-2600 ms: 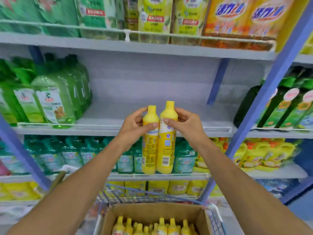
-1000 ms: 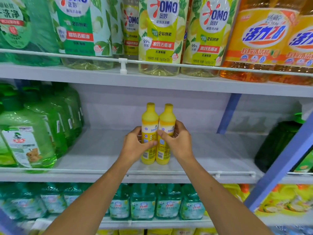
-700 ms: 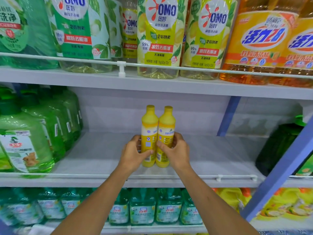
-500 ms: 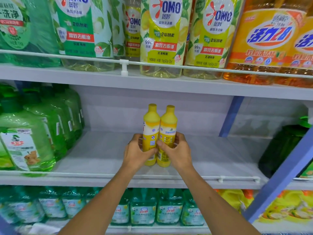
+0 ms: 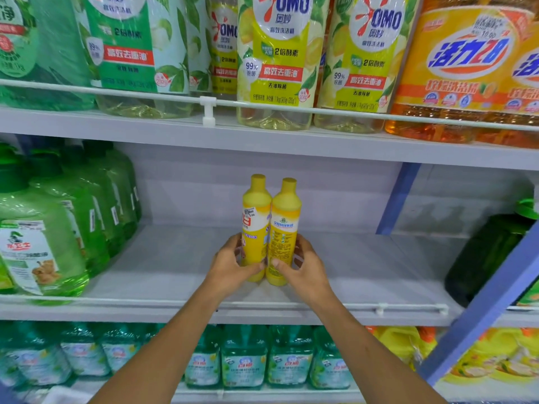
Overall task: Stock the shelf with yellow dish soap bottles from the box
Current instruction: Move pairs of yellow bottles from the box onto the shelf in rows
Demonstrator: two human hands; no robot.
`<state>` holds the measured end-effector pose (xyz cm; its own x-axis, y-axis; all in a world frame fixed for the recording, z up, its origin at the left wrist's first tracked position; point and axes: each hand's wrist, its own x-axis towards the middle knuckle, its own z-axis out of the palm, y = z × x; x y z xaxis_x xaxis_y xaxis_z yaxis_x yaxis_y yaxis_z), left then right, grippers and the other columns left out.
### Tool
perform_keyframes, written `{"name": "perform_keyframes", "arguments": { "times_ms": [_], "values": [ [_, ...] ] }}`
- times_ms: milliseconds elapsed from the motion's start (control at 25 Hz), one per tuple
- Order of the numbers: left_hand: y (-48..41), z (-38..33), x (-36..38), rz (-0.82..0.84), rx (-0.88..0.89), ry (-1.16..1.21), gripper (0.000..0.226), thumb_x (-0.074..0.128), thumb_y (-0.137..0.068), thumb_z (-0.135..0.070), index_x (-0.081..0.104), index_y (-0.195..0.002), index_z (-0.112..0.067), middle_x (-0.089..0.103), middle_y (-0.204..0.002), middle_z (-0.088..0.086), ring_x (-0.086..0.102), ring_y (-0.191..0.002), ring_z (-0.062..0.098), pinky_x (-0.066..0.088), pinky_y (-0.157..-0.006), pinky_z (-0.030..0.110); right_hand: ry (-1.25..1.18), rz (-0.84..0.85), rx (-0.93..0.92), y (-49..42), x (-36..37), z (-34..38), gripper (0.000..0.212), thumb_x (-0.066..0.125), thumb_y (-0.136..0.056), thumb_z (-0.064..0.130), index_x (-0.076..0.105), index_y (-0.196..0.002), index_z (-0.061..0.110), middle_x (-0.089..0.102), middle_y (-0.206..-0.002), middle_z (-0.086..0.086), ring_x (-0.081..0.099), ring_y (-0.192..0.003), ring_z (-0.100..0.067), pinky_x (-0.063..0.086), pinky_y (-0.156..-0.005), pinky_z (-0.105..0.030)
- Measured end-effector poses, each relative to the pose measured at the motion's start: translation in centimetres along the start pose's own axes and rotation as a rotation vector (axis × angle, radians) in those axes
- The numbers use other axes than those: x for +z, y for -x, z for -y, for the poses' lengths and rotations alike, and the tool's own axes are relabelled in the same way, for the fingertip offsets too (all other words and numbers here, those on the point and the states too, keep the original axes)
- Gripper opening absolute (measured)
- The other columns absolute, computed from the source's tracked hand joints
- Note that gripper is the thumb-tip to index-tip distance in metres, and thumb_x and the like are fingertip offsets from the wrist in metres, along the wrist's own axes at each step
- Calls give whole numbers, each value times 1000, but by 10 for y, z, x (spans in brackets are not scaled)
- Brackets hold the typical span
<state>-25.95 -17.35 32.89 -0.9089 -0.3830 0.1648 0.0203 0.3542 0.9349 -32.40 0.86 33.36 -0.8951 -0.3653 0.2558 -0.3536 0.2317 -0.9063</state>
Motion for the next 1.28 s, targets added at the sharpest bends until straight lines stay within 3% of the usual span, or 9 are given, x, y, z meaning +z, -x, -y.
{"name": "perform_keyframes", "arguments": {
  "times_ms": [120, 240, 400, 480, 680, 880, 1040, 1120, 1280],
  "values": [
    [0, 8, -1, -19, -4, 10, 58, 93, -63, -27, 63, -113, -22, 74, -103, -6, 72, -95, 13, 60, -89, 40, 30, -6, 3, -5, 4, -8, 49, 87, -77, 26, 63, -119, 18, 74, -108, 6, 71, -95, -5, 60, -89, -36],
    [-2, 3, 7, -175, -12, -145, 70, 86, -48, -51, 61, -105, -19, 73, -92, -5, 72, -82, 14, 61, -74, 36, 161, -178, 38, -9, 17, -3, 56, 92, -65, 43, 61, -107, 21, 72, -98, 3, 70, -86, -14, 59, -76, -34],
    [0, 5, 4, -114, 6, -20, 62, 92, -64, -24, 60, -117, -20, 72, -105, -6, 70, -97, 11, 57, -81, 23, 59, -101, 19, -9, 19, -9, 57, 90, -70, 36, 63, -118, 20, 72, -105, 5, 69, -92, -6, 58, -80, -27],
    [1, 11, 2, -47, 13, 61, 56, 89, -71, -13, 62, -120, -18, 73, -108, -5, 71, -100, 13, 58, -86, 25, 16, -26, 39, -11, 17, -12, 56, 88, -75, 27, 61, -123, 18, 73, -108, 5, 70, -93, -6, 59, -84, -32],
    [0, 18, 10, -124, 44, 7, 54, 92, -69, -22, 65, -115, -18, 75, -102, -8, 71, -91, 5, 59, -84, 25, 151, -166, 55, -10, 24, -8, 57, 90, -70, 39, 58, -113, 19, 69, -101, 4, 67, -86, -14, 49, -68, -18],
    [2, 17, 12, -191, 61, -54, 60, 92, -67, -28, 64, -119, -18, 74, -102, -7, 70, -91, 7, 59, -81, 24, -14, -35, 24, -6, 18, -11, 52, 85, -80, 23, 56, -123, 28, 71, -111, 9, 68, -94, 1, 59, -88, -29],
    [2, 18, 14, -214, 48, -63, 63, 93, -66, -34, 62, -119, -19, 73, -103, -6, 70, -92, 9, 60, -83, 29, 109, -154, 54, -9, 24, -10, 65, 92, -68, 41, 57, -119, 22, 69, -107, 8, 67, -91, -7, 55, -77, -21],
    [2, 19, 13, -216, 47, -88, 65, 92, -67, -38, 62, -122, -21, 73, -106, -7, 70, -93, 9, 60, -83, 29, 102, -113, 28, -9, 25, -13, 66, 88, -69, 47, 57, -123, 25, 68, -113, 8, 67, -98, -7, 56, -81, -23],
    [6, 18, 9, -150, 57, -47, 65, 90, -70, -24, 60, -128, -19, 72, -112, -7, 70, -99, 9, 59, -90, 31, 90, -75, 15, -8, 21, -15, 55, 86, -77, 31, 57, -124, 24, 70, -117, 4, 67, -103, -11, 58, -91, -36]
  ]
}}
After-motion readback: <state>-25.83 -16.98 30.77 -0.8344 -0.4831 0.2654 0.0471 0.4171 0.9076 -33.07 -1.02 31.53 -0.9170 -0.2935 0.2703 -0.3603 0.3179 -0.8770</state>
